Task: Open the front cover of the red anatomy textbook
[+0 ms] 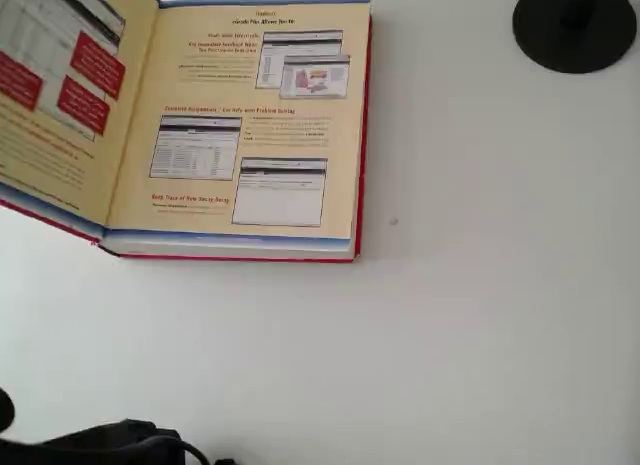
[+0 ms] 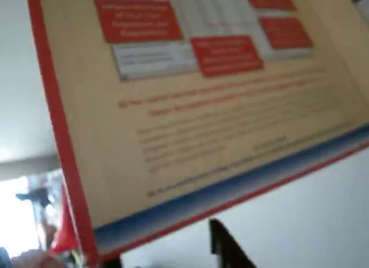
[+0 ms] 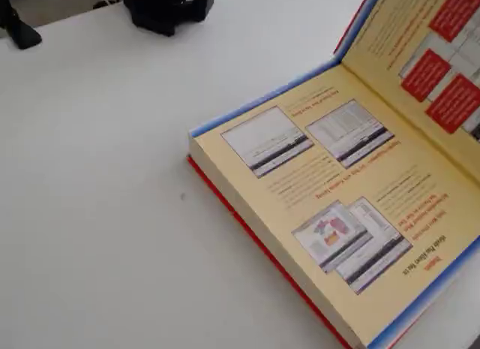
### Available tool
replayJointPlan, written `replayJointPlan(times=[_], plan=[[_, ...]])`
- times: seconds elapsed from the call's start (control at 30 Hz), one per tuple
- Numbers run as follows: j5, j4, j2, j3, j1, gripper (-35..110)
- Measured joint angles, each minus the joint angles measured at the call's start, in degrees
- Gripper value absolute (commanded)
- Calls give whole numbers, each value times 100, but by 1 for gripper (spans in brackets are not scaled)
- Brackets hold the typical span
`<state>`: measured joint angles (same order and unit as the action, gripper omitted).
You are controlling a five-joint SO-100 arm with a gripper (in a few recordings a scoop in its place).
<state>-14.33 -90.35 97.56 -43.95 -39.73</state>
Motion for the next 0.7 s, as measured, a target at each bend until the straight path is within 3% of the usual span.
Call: replayJointPlan(times=[0.47,0.7], plan=[[0,-26,-1028,0,-1494,43],[0,-35,-1055,0,-1125,42]])
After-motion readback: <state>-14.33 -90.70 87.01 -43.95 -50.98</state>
